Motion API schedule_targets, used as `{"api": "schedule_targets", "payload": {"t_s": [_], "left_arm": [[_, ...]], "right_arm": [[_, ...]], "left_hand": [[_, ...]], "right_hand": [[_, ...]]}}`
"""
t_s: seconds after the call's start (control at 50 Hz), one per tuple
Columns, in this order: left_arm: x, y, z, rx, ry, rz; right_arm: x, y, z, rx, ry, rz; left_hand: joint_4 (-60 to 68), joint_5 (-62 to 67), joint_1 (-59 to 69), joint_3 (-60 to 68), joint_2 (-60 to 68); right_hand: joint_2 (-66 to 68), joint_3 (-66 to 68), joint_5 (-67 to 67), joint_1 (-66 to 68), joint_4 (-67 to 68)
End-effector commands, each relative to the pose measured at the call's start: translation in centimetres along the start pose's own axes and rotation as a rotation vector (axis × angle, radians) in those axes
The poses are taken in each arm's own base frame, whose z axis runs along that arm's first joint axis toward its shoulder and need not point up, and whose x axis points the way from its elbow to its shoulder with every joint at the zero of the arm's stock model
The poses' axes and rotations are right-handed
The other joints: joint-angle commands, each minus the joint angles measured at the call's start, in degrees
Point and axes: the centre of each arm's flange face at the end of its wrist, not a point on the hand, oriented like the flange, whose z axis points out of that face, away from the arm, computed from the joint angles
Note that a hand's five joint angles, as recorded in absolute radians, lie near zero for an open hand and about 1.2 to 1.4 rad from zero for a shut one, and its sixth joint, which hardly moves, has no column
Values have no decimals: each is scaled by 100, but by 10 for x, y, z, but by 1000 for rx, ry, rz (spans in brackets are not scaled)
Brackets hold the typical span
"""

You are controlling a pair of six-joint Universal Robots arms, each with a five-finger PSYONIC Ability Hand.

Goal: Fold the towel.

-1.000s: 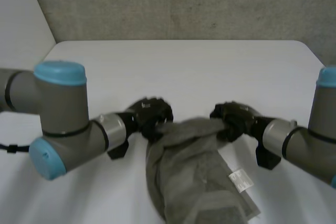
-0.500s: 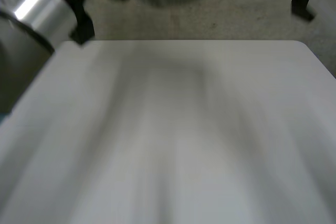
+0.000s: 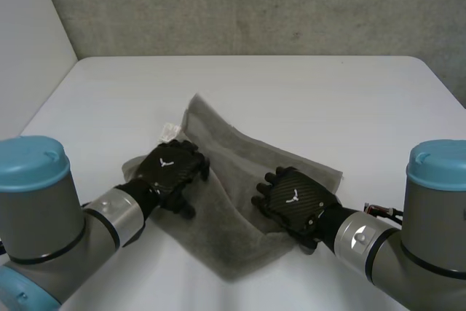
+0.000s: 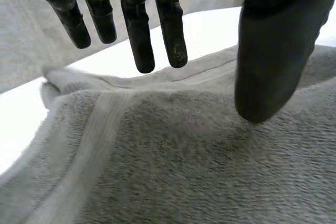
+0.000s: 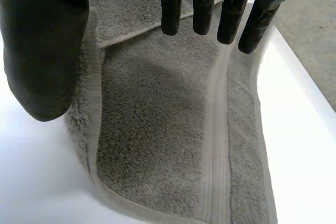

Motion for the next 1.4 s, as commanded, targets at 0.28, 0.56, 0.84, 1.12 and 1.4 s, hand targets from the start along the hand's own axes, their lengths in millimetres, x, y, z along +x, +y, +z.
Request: {"api": "schedule_targets", "payload": {"t_s": [0.28,0.56,0.84,1.12,1.4], "left_arm": [[-22,-39,6,96,-38,37],[-24,-23,39,-44,142,128],[-33,-10,65,-133,171,218],[-34,-2,65,-175,159,268],[-35,-13,50,-166,136,273]], "right_arm": [[28,4,-7,-22,91,264],[16,24,-17,-51,-17,525],[7,26,-17,-57,-55,535],[7,29,-17,-63,-55,542],[7,31,-17,-66,-51,545]], "left_hand": [[-376,-707,-844,-329,-874],[-376,-1196,-1333,-329,-1364],[-376,-439,-576,-329,-607],[-376,1321,1184,-329,1153],[-376,4152,4015,-329,3984]], "right_hand": [[-109,-299,150,-203,-435],[43,-299,302,-52,-435],[176,-299,435,81,-435],[1587,-299,1846,1492,-435],[2263,-299,2522,2169,-435]]}}
